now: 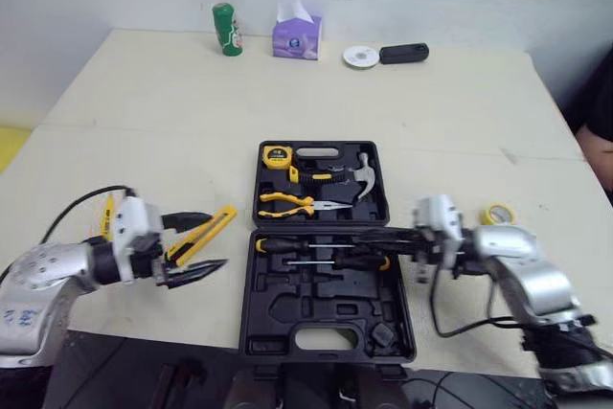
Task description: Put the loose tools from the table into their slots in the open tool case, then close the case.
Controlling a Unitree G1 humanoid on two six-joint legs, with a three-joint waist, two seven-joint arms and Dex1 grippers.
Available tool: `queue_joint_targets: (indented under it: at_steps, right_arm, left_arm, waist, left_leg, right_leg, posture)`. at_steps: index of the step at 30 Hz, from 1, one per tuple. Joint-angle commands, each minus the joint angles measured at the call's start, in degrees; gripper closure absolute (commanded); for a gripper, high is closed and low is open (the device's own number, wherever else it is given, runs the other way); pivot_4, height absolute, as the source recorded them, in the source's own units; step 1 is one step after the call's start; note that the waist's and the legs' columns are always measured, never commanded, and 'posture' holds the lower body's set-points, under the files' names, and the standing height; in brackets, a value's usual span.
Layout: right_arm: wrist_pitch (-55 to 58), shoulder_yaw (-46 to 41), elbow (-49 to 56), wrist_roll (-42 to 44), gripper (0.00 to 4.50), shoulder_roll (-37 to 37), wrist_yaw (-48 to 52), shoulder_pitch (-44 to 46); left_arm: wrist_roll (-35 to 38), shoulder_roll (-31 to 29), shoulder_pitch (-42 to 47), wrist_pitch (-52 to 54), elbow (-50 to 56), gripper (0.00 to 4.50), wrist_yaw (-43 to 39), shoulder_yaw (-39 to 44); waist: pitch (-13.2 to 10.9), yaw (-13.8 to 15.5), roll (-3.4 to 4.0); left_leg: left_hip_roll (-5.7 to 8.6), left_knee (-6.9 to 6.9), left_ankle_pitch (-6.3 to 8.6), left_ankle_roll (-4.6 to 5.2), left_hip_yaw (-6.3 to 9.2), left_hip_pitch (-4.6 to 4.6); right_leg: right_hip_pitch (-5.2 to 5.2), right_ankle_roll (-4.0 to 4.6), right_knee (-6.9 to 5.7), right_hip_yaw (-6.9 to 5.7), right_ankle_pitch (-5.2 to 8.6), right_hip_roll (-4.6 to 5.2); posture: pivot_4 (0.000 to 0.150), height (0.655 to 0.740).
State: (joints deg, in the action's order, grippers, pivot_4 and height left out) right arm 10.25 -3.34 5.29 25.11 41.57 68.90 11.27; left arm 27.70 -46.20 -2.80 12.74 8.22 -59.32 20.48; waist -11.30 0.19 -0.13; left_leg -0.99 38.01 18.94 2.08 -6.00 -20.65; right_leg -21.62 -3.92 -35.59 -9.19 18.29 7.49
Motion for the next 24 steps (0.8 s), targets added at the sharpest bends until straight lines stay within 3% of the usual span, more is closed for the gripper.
queue_joint_targets:
  at_steps: [1,6,12,16,24]
  right_arm:
    - [-2.2,-9.7,2.8,3.8,2.64,2.1,-0.7,-4.5]
    - [-11.1,-21.9,-1.2,0.8,0.17,2.6,-4.5,-13.0]
    - [-24.0,-36.6,-15.9,-3.5,0.06,2.3,-11.7,-22.4]
    - [-29.5,-45.8,-29.6,-3.9,0.06,2.2,-20.2,-26.5]
    - [-37.9,-49.0,-49.2,-6.4,0.06,6.0,-29.1,-29.5]
  left_arm:
    - [-3.0,-0.4,-1.2,-7.5,-7.5,0.0,2.8,7.6]
    - [-3.4,-1.2,-4.4,-11.0,-17.7,0.0,5.3,16.0]
    - [-4.4,-0.8,-8.2,-15.8,-31.2,0.0,11.3,24.2]
    - [-5.2,-2.1,-7.3,-20.3,-43.0,0.0,20.4,29.1]
    - [-3.6,-4.4,-6.6,-23.2,-54.7,0.0,26.0,31.9]
  waist:
    - [0.0,0.0,-0.02]
    - [-0.1,-0.3,-0.01]
    - [-0.1,-0.1,-0.03]
    - [-0.2,-0.1,-0.08]
    - [-0.2,-0.6,-0.06]
  left_leg:
    - [0.0,0.0,0.02,0.03,0.0,-0.01]
    - [-0.01,0.0,0.16,0.07,-0.07,0.0]
    - [-0.01,-0.02,0.28,0.0,-0.1,0.01]
    - [-0.01,-0.04,0.55,-0.05,-0.1,0.02]
    - [-0.02,-0.35,0.52,-0.14,-0.2,0.28]
  right_leg:
    - [0.0,-0.01,0.03,0.0,0.0,0.0]
    - [0.0,-0.07,0.08,0.01,0.0,0.0]
    - [0.0,-0.14,0.16,0.06,-0.01,0.02]
    - [0.0,-0.15,0.19,0.09,-0.02,0.05]
    - [0.0,-0.11,0.17,0.23,0.01,0.06]
  posture:
    - [0.15,0.74]
    - [0.15,0.74]
    - [0.15,0.74]
    - [0.15,0.74]
    - [0.15,0.74]
